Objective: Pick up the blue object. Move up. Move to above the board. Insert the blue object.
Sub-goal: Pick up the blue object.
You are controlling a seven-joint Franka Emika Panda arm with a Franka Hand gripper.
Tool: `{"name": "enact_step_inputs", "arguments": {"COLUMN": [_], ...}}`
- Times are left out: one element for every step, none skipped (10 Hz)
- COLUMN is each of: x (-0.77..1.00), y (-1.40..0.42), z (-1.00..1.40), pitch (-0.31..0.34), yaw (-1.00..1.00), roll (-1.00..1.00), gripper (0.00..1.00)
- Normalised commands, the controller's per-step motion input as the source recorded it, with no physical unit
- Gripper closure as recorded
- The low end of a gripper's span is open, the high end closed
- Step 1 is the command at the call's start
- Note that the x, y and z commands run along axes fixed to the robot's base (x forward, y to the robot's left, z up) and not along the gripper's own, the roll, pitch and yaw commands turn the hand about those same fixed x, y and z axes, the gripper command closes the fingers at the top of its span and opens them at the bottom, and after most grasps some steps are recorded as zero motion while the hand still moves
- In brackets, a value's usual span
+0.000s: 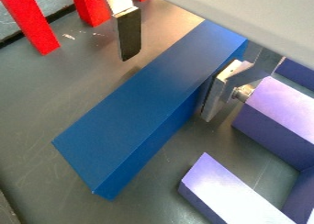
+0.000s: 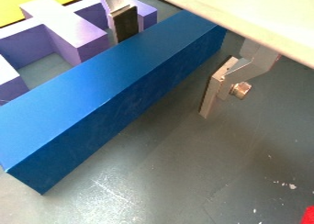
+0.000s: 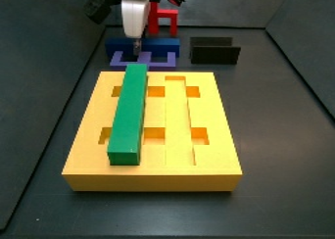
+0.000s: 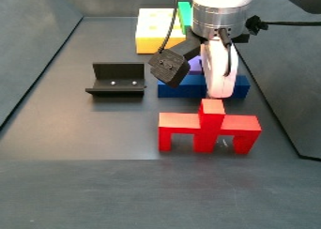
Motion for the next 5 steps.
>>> {"name": "enact_step_inputs", "arguments": {"x": [0.0, 0.0, 0.0, 0.0, 0.0], "y": [0.0, 0.0, 0.0, 0.0, 0.0], "z": [0.02, 0.03, 0.11, 0.05, 0.0], "pitch": [0.0, 0.0, 0.0, 0.0, 0.0], "yaw": [0.0, 0.0, 0.0, 0.0, 0.0], "roll": [0.0, 0.0, 0.0, 0.0, 0.0], "gripper": [0.0, 0.0, 0.0, 0.0, 0.0]}}
